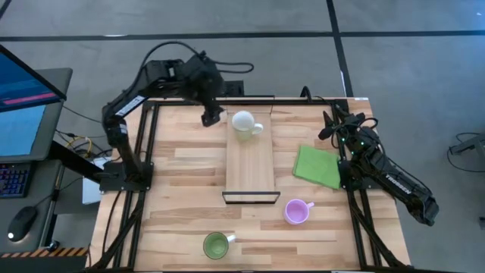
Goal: Stack small to large cups/mugs on shelf
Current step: Put the green mug on the shelf
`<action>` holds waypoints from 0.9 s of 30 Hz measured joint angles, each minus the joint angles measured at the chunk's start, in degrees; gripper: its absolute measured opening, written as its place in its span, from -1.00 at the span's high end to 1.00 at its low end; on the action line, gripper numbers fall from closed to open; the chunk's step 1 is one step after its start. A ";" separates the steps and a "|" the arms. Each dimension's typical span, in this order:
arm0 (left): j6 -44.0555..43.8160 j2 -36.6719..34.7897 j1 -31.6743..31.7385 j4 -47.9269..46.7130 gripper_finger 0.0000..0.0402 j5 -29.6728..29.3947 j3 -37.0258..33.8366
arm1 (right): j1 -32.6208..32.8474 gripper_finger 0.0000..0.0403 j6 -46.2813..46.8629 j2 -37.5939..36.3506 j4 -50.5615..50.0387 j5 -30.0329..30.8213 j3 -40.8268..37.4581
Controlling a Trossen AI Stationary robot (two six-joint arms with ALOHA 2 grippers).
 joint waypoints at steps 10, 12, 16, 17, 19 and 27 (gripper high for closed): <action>-0.14 -2.23 -6.20 -5.61 -0.45 -1.01 -0.02 | 0.00 -0.33 4.14 0.00 -0.01 0.00 0.01; -0.26 -2.23 -7.63 -5.63 -0.45 -1.02 -0.20 | 0.02 -0.33 4.98 0.00 0.00 0.00 0.01; -0.78 -2.18 -10.95 -5.65 -0.45 -1.01 -0.42 | 0.00 -0.33 5.05 0.00 0.00 0.00 0.01; -0.97 -2.20 -11.84 -5.66 -0.45 -1.01 -0.42 | 0.00 -0.33 5.05 0.00 -0.01 0.00 0.01; -2.15 -2.34 -13.57 -5.65 -0.45 -1.01 -0.43 | 0.00 -0.33 5.05 0.00 -0.01 0.00 0.01; -8.76 -3.73 -21.51 -5.58 -0.45 -3.17 -1.72 | 0.01 -0.33 6.20 0.00 0.00 -0.02 0.00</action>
